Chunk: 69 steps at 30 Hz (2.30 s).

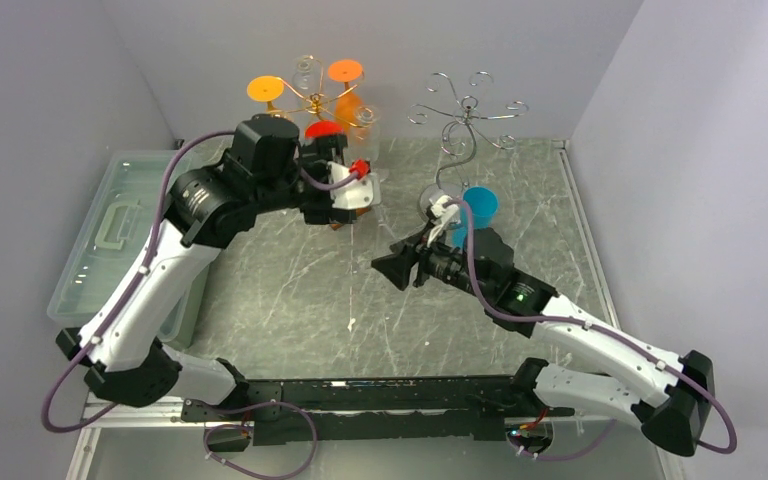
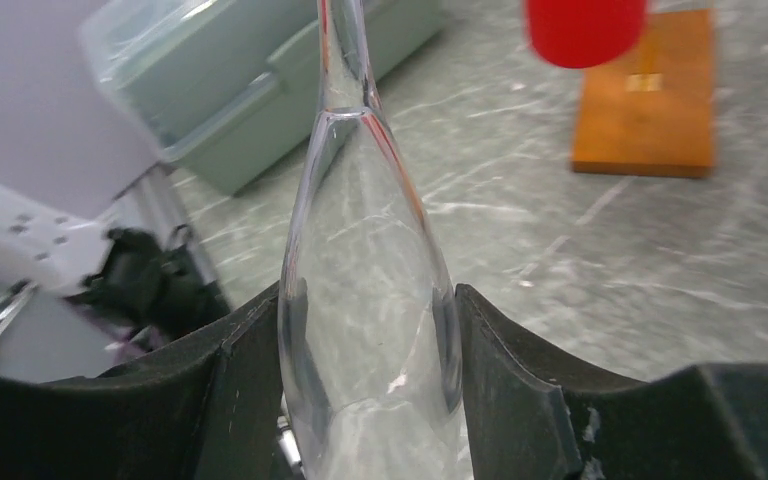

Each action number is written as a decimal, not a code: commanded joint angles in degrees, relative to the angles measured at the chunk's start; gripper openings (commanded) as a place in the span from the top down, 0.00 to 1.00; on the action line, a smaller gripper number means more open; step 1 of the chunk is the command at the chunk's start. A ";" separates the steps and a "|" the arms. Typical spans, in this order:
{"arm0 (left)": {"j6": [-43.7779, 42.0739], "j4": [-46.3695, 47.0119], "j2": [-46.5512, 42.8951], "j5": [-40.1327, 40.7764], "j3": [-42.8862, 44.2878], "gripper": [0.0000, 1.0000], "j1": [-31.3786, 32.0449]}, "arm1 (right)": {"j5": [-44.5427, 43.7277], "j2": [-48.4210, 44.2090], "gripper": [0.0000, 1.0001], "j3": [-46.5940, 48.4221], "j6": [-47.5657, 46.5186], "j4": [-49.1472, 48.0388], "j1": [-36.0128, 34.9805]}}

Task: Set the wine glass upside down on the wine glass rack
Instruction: Turn the wine glass upside down at the wine rack.

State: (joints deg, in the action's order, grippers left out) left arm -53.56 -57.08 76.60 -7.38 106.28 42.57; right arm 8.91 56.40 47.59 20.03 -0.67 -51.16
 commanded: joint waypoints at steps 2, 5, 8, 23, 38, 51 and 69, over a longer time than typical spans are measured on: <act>10.79 -4.68 4.60 2.70 7.81 0.01 0.37 | -15.58 -5.99 0.97 -5.71 -6.77 -8.81 0.61; 14.08 -4.92 4.93 4.29 7.93 0.00 0.38 | -20.67 -9.09 1.00 -9.62 -9.15 -10.63 1.92; 17.30 -7.94 6.69 6.12 10.25 0.01 0.41 | -23.28 -12.43 1.00 -13.48 -10.80 -14.88 4.09; 23.55 -11.48 9.75 6.94 11.57 0.01 0.37 | -7.56 -4.18 0.98 -14.05 -3.74 -26.74 22.72; 23.73 -9.84 10.12 7.20 11.55 0.01 0.37 | -7.14 4.66 0.98 -12.98 4.24 -34.69 27.96; 21.77 -7.45 7.96 7.21 7.19 0.00 0.41 | -2.02 10.11 0.98 -9.25 6.59 -35.29 31.88; 21.48 -6.38 6.13 7.20 5.43 0.01 0.36 | 6.50 18.93 0.97 -3.10 -2.00 -34.19 33.40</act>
State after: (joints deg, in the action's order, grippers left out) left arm -32.12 -65.82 84.84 -0.14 112.55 42.78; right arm 11.05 73.91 40.51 21.85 -30.94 -18.02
